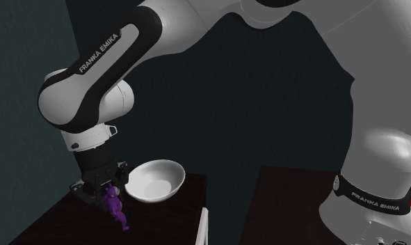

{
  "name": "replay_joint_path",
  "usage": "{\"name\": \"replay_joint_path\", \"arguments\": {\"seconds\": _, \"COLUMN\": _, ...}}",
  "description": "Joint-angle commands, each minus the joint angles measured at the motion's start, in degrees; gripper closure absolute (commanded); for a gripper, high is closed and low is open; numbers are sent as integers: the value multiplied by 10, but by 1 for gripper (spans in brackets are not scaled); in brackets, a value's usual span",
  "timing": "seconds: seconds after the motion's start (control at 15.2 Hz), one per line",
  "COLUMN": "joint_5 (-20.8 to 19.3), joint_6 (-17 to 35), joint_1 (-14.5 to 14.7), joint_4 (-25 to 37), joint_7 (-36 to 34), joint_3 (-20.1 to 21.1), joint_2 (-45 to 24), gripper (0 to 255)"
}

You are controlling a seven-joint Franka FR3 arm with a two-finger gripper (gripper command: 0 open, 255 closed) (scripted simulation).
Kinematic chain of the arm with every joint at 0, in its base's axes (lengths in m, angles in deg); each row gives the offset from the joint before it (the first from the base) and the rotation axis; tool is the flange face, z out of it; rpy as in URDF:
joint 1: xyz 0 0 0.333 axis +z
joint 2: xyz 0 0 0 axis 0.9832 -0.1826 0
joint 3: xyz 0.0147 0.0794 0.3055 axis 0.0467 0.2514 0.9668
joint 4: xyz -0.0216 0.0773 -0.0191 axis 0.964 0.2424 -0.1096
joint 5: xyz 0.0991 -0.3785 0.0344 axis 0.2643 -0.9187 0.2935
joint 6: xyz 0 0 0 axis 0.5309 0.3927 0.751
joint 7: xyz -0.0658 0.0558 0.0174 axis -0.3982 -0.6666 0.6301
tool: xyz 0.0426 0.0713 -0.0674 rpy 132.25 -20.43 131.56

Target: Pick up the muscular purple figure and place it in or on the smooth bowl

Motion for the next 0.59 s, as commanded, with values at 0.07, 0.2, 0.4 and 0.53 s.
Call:
{"name": "replay_joint_path", "arguments": {"seconds": 0.07, "joint_5": 0, "joint_6": 0, "joint_1": 0, "joint_4": 0, "joint_7": 0, "joint_3": 0, "joint_2": 0, "gripper": 255}}
{"name": "replay_joint_path", "arguments": {"seconds": 0.2, "joint_5": 0, "joint_6": 0, "joint_1": 0, "joint_4": 0, "joint_7": 0, "joint_3": 0, "joint_2": 0, "gripper": 255}}
{"name": "replay_joint_path", "arguments": {"seconds": 0.4, "joint_5": 2, "joint_6": -14, "joint_1": -1, "joint_4": -1, "joint_7": -1, "joint_3": 1, "joint_2": 15, "gripper": 255}}
{"name": "replay_joint_path", "arguments": {"seconds": 0.53, "joint_5": 3, "joint_6": -24, "joint_1": -2, "joint_4": -1, "joint_7": -1, "joint_3": 2, "joint_2": 25, "gripper": 255}}
